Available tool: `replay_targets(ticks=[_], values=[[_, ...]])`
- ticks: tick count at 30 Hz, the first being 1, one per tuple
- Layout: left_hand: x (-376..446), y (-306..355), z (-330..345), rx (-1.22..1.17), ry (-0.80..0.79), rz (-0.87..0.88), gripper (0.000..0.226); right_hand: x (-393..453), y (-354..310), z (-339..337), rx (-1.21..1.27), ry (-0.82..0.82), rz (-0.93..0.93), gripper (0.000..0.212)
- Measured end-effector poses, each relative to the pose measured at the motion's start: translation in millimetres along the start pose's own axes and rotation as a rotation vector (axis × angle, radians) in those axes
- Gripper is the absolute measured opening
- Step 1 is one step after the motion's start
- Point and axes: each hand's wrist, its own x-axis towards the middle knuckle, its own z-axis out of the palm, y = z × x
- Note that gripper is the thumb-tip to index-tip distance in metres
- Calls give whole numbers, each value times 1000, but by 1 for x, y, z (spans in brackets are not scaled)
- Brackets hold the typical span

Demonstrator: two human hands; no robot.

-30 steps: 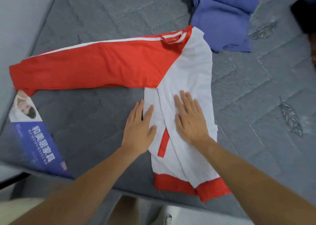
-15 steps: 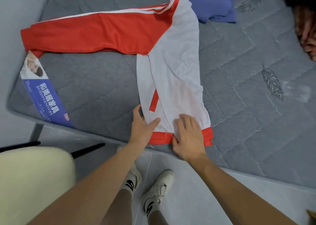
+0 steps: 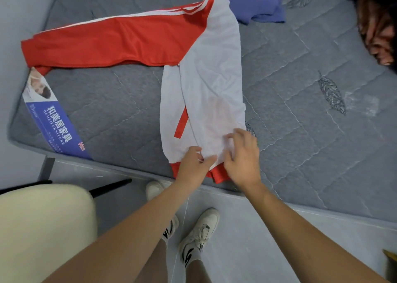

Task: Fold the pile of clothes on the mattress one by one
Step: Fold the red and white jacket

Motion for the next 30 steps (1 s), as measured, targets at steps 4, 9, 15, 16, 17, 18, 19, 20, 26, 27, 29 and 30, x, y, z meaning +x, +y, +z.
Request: replay_targets(ticks=[4, 9, 15, 16, 17, 18, 19, 20, 26, 27, 29, 30], values=[[16, 13, 21, -170, 17, -100, 61, 11, 10, -19, 72, -68, 388, 57], [-2, 15, 4, -127, 248, 181, 17, 9, 0, -29, 199, 23, 201, 11], [-9, -28, -50, -5, 365, 22, 33, -5, -11, -1, 109, -58, 252, 44], [-4, -34, -55, -30, 345, -67, 40, -3, -9, 2, 136, -31, 352, 51], [2, -40, -58, -54, 334, -125, 42, -1, -8, 3, 189, -15, 463, 57], [6, -43, -59, -67, 325, -149, 41, 2, -6, 3, 258, -18, 572, 62], [11, -44, -58, -64, 318, -148, 44, 5, -2, 5, 330, -35, 662, 62], [14, -42, -57, -45, 302, -137, 50, 7, 3, 6, 386, -61, 717, 60], [10, -21, -38, 48, 244, -51, 58, 11, 2, 2, 587, -107, 587, 34], [10, -20, -35, 50, 233, -53, 56, 10, -3, 0, 585, -72, 539, 35], [10, -20, -31, 32, 235, -127, 57, 8, -9, -2, 564, -8, 481, 40], [9, -19, -31, 18, 253, -191, 59, 6, -9, -2, 545, -2, 480, 40]])
